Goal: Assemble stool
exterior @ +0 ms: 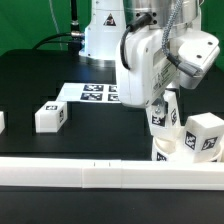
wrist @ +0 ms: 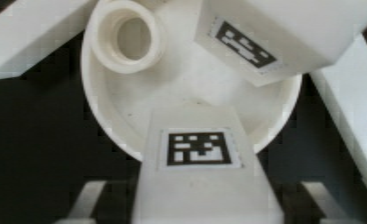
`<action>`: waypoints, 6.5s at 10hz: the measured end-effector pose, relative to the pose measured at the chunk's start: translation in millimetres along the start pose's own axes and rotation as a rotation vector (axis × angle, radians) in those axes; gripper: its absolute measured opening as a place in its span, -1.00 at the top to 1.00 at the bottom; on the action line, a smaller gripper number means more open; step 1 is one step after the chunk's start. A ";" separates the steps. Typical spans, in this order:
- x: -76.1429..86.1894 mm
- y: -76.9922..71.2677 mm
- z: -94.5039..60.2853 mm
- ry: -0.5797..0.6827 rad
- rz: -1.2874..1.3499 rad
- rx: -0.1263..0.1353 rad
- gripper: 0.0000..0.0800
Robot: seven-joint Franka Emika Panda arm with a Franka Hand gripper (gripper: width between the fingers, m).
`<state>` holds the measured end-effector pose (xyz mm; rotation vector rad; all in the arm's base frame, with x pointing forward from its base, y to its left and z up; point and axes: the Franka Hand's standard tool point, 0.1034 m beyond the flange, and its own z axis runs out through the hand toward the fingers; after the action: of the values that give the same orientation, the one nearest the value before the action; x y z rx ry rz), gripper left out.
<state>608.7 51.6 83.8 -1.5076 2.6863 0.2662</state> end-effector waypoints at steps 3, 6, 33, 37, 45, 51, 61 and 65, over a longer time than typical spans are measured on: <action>-6.9 3.3 -7.9 -0.006 -0.047 0.004 -0.29; -21.6 12.5 -30.0 -0.030 -0.094 0.023 -0.61; -0.7 8.1 -27.3 0.142 -2.587 -0.071 -0.62; 4.1 5.0 -16.7 0.160 -2.907 -0.129 -0.62; 7.2 5.9 -6.9 0.156 -2.930 -0.140 0.01; 8.9 6.5 -5.6 0.163 -2.437 -0.079 0.17; 5.6 8.4 -4.4 0.143 -1.620 0.001 0.17; 3.8 8.7 -2.6 0.073 -1.122 0.068 0.17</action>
Offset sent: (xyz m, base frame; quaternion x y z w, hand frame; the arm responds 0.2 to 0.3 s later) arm -0.0201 0.0139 0.0340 -0.0135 0.0006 0.0118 0.9998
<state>599.4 52.3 87.0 -2.6647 1.4568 0.0446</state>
